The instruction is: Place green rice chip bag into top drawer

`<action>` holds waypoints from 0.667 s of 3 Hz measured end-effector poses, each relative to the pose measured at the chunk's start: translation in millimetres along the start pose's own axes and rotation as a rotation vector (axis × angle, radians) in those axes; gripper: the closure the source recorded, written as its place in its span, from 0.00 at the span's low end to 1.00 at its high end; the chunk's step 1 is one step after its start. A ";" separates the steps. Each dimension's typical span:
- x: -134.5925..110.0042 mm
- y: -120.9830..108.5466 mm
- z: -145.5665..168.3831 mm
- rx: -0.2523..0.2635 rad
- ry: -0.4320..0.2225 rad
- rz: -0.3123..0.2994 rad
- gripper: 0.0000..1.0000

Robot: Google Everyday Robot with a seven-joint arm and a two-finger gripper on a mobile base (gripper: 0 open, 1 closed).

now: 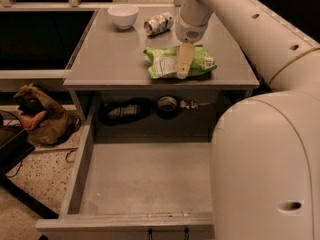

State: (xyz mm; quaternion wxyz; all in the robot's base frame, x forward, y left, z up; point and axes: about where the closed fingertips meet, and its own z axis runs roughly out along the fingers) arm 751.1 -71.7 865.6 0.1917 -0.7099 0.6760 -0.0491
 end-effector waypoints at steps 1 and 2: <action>23.3 7.3 -8.0 -0.020 0.047 0.036 0.00; 31.8 24.9 4.9 -0.107 0.015 0.048 0.19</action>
Offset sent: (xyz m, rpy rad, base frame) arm -0.0359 -0.0376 -0.0351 0.0488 0.2463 0.0014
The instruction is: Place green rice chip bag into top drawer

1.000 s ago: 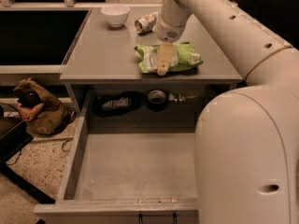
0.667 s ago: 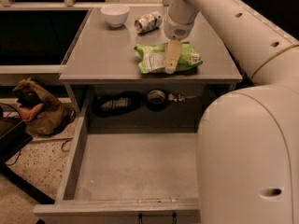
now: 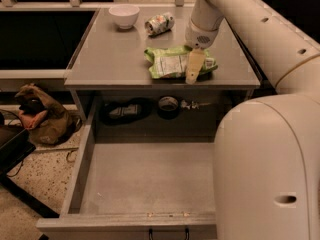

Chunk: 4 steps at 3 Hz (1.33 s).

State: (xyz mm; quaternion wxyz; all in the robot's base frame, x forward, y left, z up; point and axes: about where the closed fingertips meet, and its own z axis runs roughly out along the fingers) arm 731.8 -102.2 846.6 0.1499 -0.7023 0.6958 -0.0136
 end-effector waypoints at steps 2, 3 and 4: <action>-1.5 2.1 1.8 -0.011 -0.006 0.000 0.65; 0.6 11.7 -15.9 0.020 -0.025 0.010 0.88; 5.8 48.5 -51.7 0.052 -0.051 0.029 1.00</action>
Offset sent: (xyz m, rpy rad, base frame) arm -0.0017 0.0018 -0.0020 0.0050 0.0110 0.0035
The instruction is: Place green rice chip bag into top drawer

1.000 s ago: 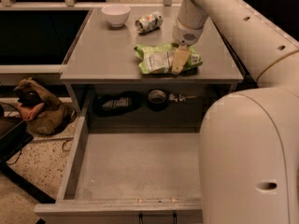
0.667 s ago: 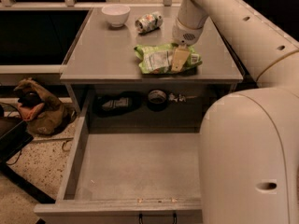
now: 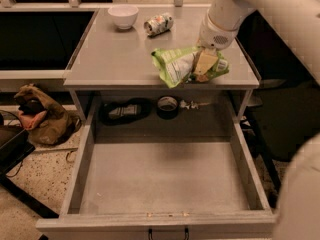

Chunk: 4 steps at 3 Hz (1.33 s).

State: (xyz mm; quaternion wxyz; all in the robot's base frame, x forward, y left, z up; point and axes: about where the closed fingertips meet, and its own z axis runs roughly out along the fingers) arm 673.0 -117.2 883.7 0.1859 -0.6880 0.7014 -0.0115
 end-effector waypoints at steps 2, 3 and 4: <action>-2.8 103.5 -22.4 0.003 -0.085 -0.005 1.00; 1.6 145.8 0.1 0.007 -0.159 -0.008 1.00; -16.9 163.8 33.8 -0.010 -0.302 -0.084 1.00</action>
Offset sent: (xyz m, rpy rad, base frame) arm -0.1756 -0.0041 -0.0511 0.1402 0.0142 0.0276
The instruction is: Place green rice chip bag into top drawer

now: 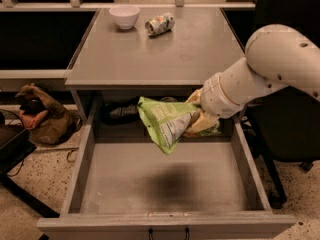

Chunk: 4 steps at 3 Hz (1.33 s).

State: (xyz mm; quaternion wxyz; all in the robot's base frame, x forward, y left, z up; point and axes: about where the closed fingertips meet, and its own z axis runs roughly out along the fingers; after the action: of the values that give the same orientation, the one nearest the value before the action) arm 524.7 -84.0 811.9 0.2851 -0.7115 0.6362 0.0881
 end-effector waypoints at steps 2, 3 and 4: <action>4.5 8.8 7.7 -0.009 -0.014 0.013 1.00; 21.7 39.6 37.1 -0.011 -0.088 0.047 1.00; 42.7 59.5 73.8 -0.002 -0.134 0.045 1.00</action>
Offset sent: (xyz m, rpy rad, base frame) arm -0.0118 -0.0031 -0.0265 0.0365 0.0341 -0.0109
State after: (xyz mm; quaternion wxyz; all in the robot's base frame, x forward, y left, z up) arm 492.9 -84.0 712.9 0.3245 -0.6897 0.6314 0.1426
